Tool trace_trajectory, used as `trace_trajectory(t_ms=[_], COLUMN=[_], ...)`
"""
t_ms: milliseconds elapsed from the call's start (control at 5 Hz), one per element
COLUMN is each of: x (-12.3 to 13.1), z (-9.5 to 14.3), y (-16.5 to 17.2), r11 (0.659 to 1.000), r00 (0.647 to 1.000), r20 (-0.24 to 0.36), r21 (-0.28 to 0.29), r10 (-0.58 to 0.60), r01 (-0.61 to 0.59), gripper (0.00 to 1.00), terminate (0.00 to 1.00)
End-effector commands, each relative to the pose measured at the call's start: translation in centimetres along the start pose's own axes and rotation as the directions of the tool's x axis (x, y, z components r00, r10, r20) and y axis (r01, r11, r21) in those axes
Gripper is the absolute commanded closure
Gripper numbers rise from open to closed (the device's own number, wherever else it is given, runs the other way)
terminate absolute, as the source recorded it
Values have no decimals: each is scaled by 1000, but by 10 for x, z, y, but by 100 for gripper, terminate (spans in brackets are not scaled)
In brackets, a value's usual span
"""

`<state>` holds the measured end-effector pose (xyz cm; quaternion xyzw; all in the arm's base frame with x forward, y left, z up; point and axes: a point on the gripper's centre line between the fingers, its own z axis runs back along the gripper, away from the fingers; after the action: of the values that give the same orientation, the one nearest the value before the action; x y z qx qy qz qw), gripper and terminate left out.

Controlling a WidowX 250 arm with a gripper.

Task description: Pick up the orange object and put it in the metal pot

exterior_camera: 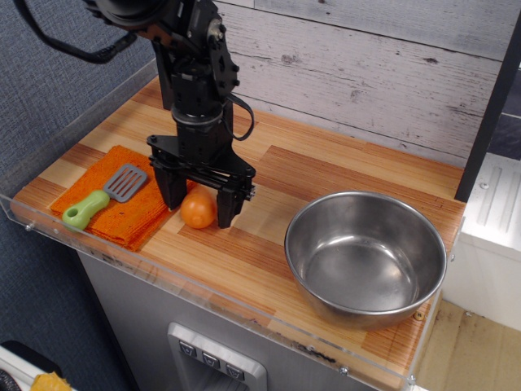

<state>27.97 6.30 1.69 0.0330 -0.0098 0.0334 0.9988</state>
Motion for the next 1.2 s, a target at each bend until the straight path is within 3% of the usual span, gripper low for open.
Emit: trace_trajectory(t_ms=[0,200,600,1000], x=[6,1,-8,-12], z=[1,-1,3,52], y=[-2,-2,-4,-14], r11=[1000,999,999,998], r00=[1000,1000,999,999], r20=[16,1,-26,-7], r21=[26,37,26,-33], r10=[-9,-13,-43,-52], r01=[9,13,43,52], gripper=[0,100,100,100], terminate=[0,0,0,0])
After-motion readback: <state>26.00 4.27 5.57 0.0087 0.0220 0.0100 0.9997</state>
